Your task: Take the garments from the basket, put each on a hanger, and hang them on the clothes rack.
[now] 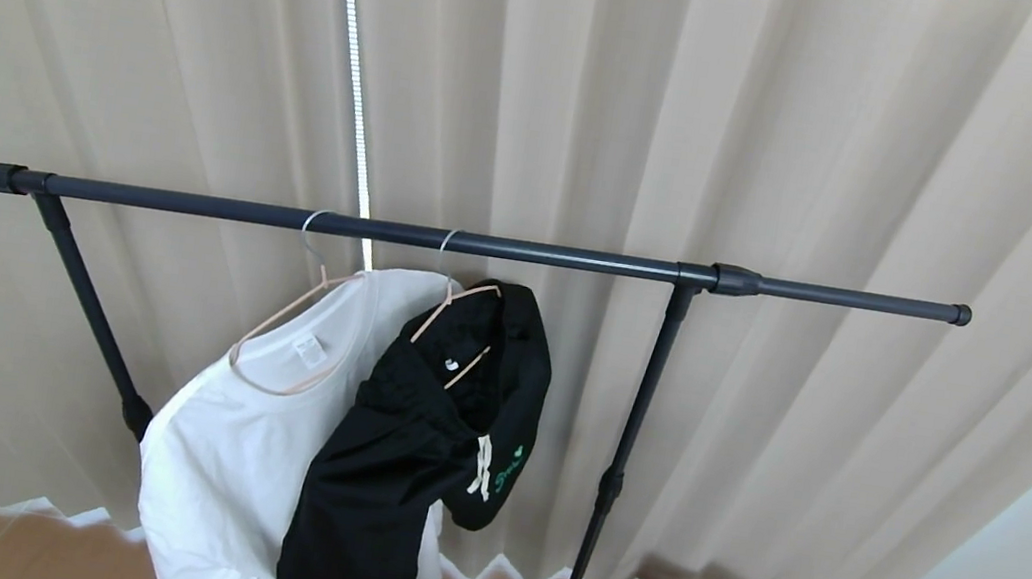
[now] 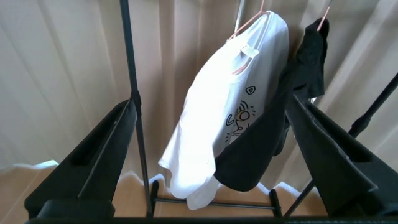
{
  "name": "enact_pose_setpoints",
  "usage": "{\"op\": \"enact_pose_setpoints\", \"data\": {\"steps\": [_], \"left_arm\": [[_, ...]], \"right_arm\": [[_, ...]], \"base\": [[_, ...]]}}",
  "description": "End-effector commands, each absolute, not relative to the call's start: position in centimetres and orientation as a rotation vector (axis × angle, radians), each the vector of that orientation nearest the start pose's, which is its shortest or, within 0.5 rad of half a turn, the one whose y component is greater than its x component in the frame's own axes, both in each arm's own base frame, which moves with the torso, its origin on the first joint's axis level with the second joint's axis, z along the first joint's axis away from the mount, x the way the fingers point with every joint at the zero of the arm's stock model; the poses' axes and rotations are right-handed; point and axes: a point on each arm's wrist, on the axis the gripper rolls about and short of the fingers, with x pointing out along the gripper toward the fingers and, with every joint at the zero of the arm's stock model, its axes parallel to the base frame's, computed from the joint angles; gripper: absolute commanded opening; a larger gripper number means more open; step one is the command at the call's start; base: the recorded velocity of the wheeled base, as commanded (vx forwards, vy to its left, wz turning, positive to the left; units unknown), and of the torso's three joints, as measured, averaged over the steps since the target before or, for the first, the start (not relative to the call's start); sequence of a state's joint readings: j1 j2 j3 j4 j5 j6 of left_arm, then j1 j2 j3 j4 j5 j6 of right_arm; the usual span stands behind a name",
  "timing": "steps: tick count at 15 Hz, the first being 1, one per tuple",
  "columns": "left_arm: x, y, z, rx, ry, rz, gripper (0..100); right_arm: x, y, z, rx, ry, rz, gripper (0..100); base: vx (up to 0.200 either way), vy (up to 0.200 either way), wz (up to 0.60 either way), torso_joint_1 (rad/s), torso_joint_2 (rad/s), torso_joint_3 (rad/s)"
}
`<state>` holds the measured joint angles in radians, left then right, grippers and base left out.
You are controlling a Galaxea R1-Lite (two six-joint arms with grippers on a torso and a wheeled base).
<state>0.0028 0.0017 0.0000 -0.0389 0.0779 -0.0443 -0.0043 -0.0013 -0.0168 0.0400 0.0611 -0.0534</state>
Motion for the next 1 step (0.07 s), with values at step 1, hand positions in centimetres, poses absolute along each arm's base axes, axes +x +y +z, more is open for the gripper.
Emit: {"op": "enact_pose_setpoints", "data": {"steps": [1], "left_arm": [[-2.27, 0.17, 7.95, -0.046, -0.037, 0.08, 100]], "right_arm": [[-2.42, 0.15, 7.61, -0.053, 0.021, 0.057, 100]], "base": [[0.0, 0.0, 0.0, 0.0, 0.0, 0.0]]}}
